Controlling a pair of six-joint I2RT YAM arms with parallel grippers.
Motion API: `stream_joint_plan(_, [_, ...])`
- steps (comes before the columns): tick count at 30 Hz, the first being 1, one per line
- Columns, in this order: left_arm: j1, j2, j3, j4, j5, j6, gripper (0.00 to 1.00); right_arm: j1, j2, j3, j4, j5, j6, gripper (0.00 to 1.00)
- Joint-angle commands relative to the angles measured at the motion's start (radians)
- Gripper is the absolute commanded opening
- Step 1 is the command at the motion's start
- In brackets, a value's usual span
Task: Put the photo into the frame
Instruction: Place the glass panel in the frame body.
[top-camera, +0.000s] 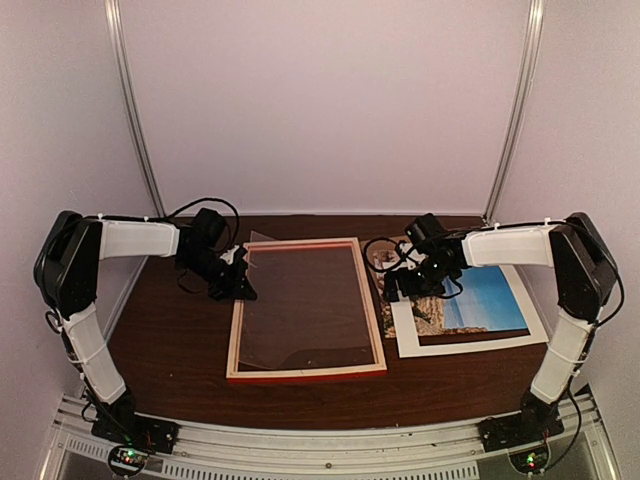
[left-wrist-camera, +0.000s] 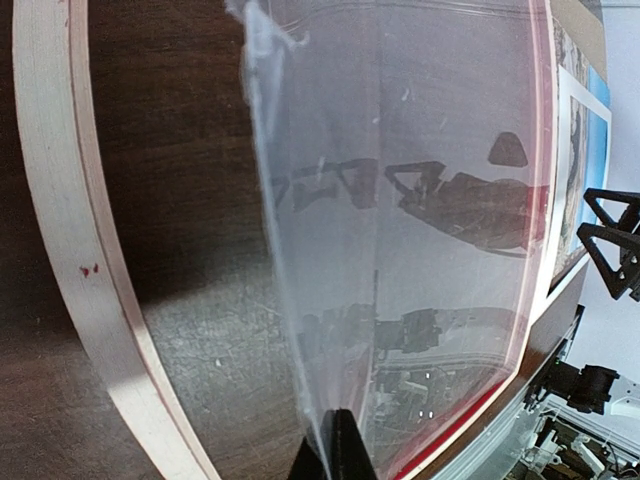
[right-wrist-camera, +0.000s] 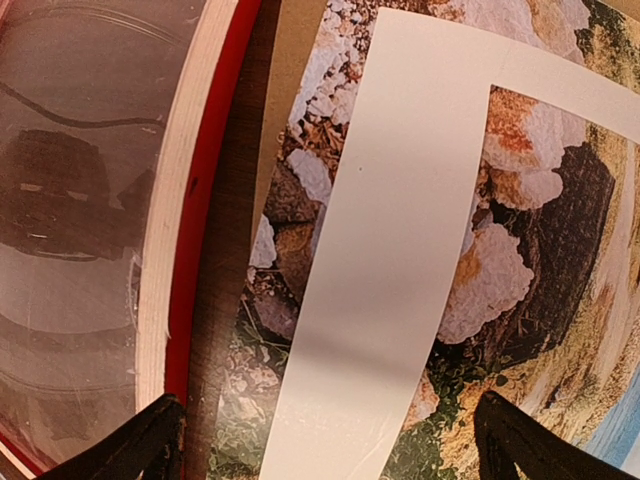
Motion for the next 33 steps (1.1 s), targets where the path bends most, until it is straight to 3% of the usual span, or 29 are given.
stream_joint_plan(1, [0.009,-0.031,-0.014,0.0,-0.022,0.013,0.0,0.008,0.01,0.026,-0.005,0.017,-0.005,1.0])
stream_joint_plan(33, [0.009,-0.035,-0.033,0.033,-0.008,0.002,0.0,0.015,0.02,0.04,-0.016,0.012,-0.006,1.0])
